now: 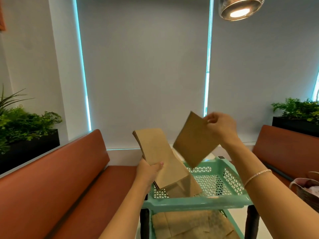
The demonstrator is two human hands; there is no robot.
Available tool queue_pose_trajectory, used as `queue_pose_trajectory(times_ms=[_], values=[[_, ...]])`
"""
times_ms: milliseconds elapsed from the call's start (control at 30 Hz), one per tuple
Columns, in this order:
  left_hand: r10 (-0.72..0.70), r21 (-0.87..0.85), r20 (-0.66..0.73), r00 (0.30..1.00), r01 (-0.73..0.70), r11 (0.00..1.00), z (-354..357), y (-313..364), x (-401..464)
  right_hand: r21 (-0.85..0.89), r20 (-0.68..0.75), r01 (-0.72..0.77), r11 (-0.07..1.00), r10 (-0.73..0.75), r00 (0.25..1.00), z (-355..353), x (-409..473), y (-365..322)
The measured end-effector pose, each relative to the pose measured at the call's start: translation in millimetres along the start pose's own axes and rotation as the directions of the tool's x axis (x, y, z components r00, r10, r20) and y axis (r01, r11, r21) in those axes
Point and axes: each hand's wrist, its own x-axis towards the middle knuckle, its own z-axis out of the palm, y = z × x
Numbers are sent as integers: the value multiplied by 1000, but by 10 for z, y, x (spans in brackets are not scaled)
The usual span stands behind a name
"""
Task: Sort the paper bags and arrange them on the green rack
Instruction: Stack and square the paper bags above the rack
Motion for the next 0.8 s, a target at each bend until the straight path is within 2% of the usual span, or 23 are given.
queue_pose_trajectory(times_ms=[100, 167, 233, 300, 433, 633, 800], values=[[3, -20, 18, 1000, -3, 1000, -8, -3, 5, 93, -154, 203, 975, -188, 970, -12, -157, -227], [18, -48, 24, 1000, -17, 999, -8, 18, 0, 165, -123, 293, 942, -276, 953, 107, -316, -211], [23, -58, 8, 1000, -23, 998, -6, 35, 4, 210, -3, 319, 924, -326, 945, 273, -483, -83], [22, -69, -16, 1000, -23, 997, -8, 36, 0, 212, 144, 297, 931, -330, 933, 420, -625, 101], [-27, -121, -24, 999, 24, 992, -47, -56, 60, 177, 389, 146, 973, -205, 898, 574, -801, 413], [46, -158, 49, 998, -38, 987, -28, 85, -54, 121, 503, 190, 974, -225, 835, 637, -848, 577], [91, -91, 41, 995, -87, 992, -3, 57, -73, 140, 574, 92, 986, -157, 804, 661, -870, 556]])
